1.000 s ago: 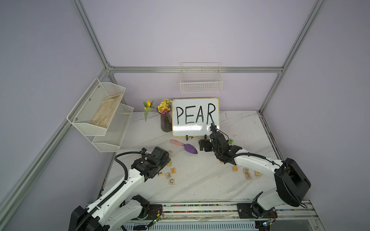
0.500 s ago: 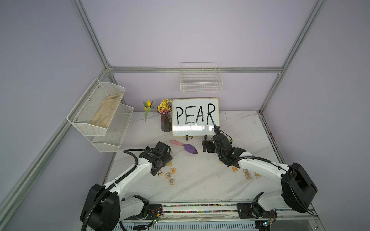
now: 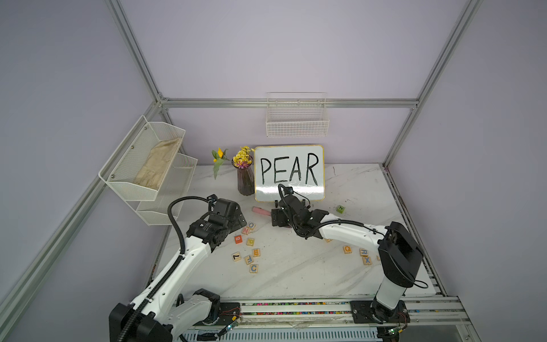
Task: Spell the uppercase word “pear” with letter blocks
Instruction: Pick up the letter block from the center of the board.
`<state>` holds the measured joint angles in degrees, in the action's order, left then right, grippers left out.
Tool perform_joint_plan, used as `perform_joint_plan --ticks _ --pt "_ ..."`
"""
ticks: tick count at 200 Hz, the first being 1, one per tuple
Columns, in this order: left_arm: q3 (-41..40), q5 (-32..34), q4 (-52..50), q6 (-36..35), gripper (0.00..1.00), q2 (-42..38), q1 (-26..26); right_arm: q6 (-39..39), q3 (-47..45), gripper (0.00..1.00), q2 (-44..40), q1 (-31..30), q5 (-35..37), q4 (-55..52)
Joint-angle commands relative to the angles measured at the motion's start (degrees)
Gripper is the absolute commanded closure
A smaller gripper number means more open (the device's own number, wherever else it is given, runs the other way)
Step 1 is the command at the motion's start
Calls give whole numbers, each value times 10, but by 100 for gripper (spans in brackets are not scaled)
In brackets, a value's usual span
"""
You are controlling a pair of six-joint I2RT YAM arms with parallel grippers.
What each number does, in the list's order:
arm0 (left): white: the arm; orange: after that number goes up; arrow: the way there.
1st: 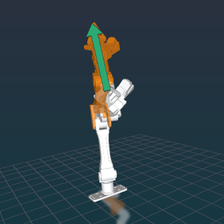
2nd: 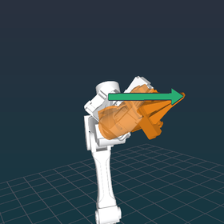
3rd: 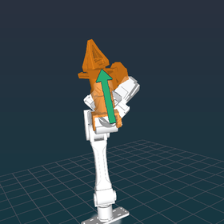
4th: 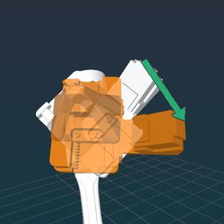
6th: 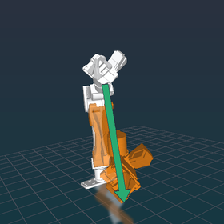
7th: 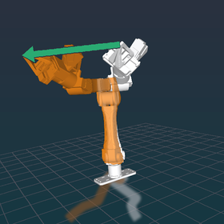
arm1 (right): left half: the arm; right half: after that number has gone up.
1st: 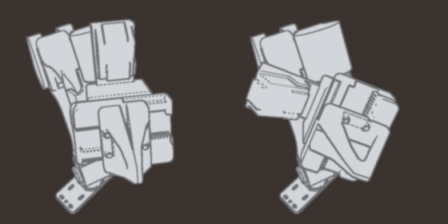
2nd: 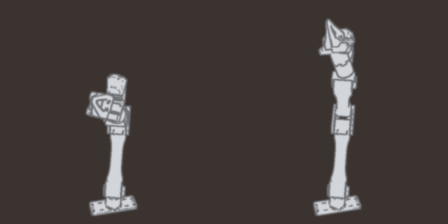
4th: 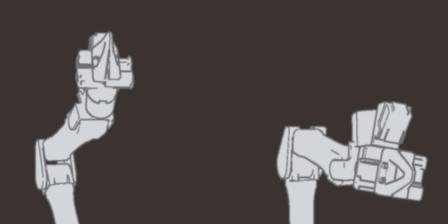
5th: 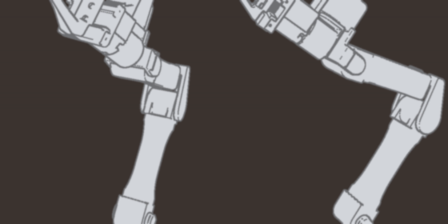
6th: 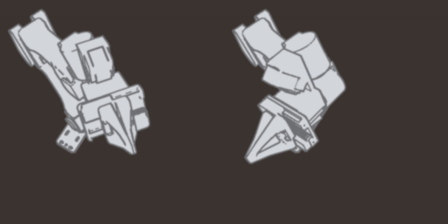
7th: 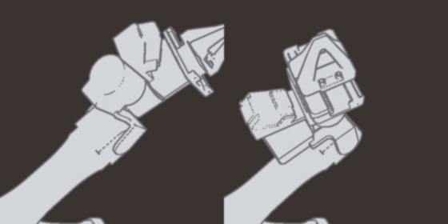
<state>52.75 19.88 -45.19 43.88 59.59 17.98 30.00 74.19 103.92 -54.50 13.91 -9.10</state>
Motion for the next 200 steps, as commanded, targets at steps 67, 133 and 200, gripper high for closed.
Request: perform_joint_plan --ticks 67,133,200 --pt "-196 -162 159 36 0 -155 -97 107 154 12 142 -119 101 -115" --pt "-261 -215 171 72 0 -263 -143 150 221 18 203 -145 128 -155" --pt "-297 -180 171 93 0 -298 -138 207 262 27 244 -152 132 -193"
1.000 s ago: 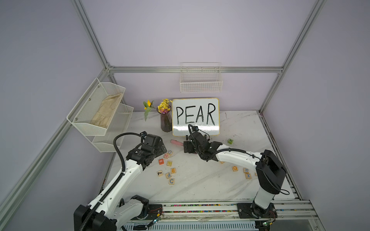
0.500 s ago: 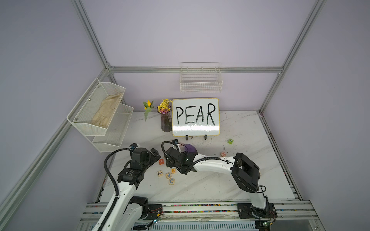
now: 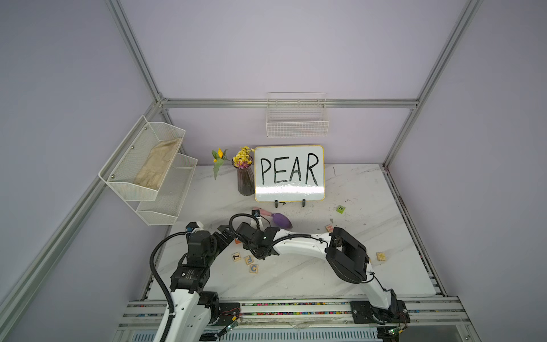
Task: Spell the uppercase word “pear” with letter blocks
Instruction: Pick up the letter block from the center of the board.
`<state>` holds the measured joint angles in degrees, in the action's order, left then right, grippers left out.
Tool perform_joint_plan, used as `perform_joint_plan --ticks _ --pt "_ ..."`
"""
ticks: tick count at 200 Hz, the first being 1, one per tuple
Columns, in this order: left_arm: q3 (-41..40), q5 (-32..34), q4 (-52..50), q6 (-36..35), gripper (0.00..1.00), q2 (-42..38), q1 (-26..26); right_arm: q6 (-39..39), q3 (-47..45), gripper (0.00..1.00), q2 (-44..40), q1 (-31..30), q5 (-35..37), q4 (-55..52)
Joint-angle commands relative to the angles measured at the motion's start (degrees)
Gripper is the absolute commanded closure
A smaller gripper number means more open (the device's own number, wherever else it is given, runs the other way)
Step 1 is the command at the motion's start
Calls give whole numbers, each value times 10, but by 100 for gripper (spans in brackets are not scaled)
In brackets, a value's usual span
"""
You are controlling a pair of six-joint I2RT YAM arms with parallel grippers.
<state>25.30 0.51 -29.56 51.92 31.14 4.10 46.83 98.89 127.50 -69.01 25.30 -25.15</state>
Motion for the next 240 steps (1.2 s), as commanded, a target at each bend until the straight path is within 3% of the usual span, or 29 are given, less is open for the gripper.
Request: perform_joint_plan --ticks 1,83,240 --pt "-22 14 14 13 0 -14 1 39 15 27 9 -7 18 -32" --pt "-14 88 -42 16 0 -45 20 44 77 36 63 -15 3 -66" --pt "-17 117 -72 26 0 -69 31 39 133 56 119 -24 2 -118"
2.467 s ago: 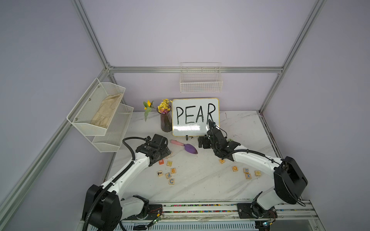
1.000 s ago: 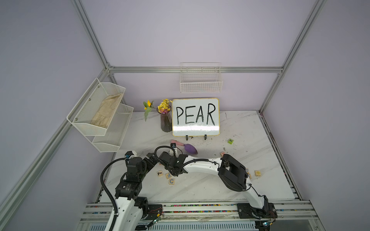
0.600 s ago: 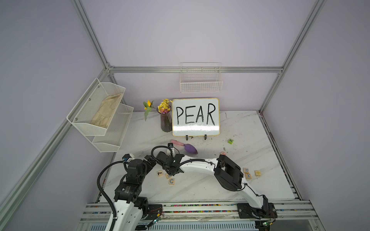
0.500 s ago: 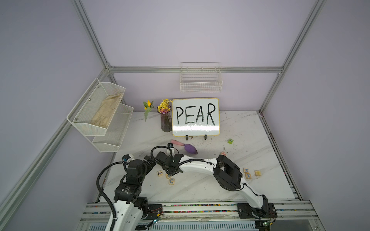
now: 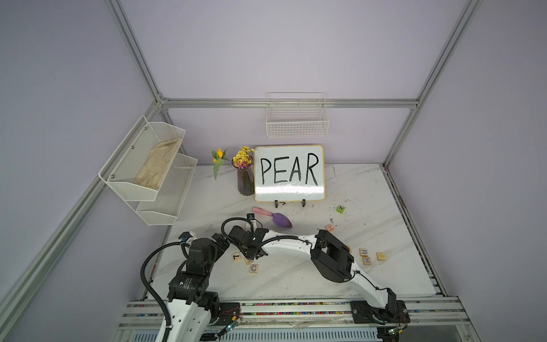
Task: Spell the uppercase word “pear” with letter blocks
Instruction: Pick up the letter block from the center of the board, then place the letter block at the center of the board.
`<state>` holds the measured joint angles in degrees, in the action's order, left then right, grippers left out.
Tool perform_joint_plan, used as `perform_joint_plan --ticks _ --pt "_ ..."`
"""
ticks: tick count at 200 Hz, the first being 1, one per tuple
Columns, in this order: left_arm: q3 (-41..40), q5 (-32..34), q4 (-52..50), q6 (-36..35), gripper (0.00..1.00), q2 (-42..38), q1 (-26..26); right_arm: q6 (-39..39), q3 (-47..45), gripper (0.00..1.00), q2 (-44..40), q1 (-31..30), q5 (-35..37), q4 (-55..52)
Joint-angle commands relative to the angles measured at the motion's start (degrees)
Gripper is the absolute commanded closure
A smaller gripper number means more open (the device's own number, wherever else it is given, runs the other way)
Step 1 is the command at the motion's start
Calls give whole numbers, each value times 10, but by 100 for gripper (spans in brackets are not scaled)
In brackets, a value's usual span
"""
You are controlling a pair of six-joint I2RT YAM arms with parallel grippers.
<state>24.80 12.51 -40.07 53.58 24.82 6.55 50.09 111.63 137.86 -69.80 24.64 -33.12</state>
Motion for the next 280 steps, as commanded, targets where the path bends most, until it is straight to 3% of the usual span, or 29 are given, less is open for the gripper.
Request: perform_joint_plan --ticks 1,50,155,201,231,252,280 --pt "-12 -2 34 9 0 -6 7 6 6 56 15 -17 9 -39" --pt "-10 2 29 9 0 -7 12 9 32 59 18 -25 20 -90" --pt "-9 3 29 7 0 -8 13 -15 29 71 12 -27 20 -88" --pt "-1 5 31 6 0 -1 9 -187 -11 74 -43 -26 53 -62" --pt "8 -17 55 -5 0 16 2 -315 -62 74 -103 -16 34 -40" --pt "22 -9 56 -23 0 23 -1 -387 -98 75 -149 5 3 -26" --pt "41 -3 46 -32 0 15 -2 -480 -140 76 -206 64 -116 -17"
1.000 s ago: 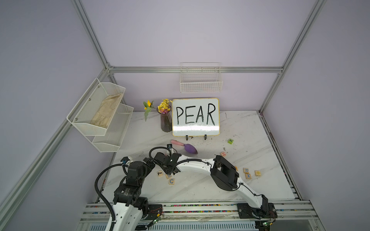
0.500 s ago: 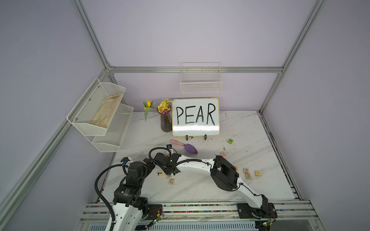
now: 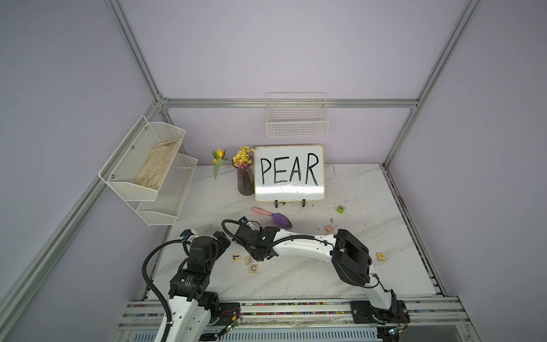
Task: Spell the uppercase word “pear” with letter blocks
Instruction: Place the letter block at the center of the board.
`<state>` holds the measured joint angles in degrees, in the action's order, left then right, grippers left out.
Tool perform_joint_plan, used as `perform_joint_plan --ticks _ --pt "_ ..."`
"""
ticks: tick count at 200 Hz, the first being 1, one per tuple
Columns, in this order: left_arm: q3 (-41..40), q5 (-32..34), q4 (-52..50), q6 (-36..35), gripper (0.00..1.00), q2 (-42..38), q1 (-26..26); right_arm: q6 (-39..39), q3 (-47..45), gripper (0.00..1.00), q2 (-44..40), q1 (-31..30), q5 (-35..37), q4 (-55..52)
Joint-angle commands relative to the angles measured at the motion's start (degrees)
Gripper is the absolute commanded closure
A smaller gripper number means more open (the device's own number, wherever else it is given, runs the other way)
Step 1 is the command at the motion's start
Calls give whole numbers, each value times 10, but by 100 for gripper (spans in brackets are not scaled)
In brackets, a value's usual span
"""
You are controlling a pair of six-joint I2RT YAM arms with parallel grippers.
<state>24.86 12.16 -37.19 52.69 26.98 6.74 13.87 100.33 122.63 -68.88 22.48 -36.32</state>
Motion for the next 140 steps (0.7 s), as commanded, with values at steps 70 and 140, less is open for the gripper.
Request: perform_joint_plan --ticks 70,140 --pt "51 -80 72 -73 0 -6 -5 -313 -112 75 -140 137 -270 4" --pt "86 -180 76 -93 0 39 -5 -372 -179 75 -152 139 -308 15"
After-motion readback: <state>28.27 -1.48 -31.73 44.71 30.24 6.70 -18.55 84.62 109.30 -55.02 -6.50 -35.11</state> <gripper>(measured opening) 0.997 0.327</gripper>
